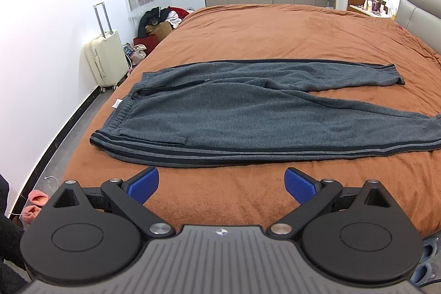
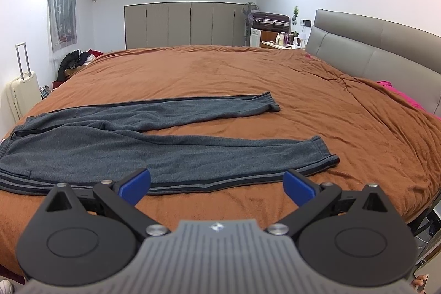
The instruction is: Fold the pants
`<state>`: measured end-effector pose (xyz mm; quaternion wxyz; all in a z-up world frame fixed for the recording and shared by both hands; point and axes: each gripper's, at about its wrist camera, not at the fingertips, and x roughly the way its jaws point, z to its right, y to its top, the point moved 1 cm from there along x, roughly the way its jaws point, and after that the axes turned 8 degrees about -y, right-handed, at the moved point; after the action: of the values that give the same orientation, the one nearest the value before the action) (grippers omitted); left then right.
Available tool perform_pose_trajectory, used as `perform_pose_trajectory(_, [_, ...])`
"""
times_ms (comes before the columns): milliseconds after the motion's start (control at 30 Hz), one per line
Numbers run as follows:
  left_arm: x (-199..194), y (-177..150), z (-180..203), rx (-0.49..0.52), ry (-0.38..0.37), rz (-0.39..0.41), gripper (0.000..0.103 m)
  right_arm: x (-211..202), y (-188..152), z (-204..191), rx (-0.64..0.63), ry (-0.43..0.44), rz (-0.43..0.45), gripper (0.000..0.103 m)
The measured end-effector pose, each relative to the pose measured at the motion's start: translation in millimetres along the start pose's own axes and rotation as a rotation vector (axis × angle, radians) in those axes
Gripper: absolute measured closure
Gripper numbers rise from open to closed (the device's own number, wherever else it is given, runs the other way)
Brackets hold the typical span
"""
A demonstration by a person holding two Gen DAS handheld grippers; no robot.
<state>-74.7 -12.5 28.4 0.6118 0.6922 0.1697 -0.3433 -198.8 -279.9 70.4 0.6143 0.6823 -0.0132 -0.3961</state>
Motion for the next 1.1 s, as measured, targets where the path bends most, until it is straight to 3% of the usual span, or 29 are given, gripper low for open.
perform_pose_trajectory(1100, [8.6,-2.7,-7.1,-0.011,0.001,-0.027,0.000,8.0,-2.3,-6.1,-0.015,-0.012,-0.017,0.005])
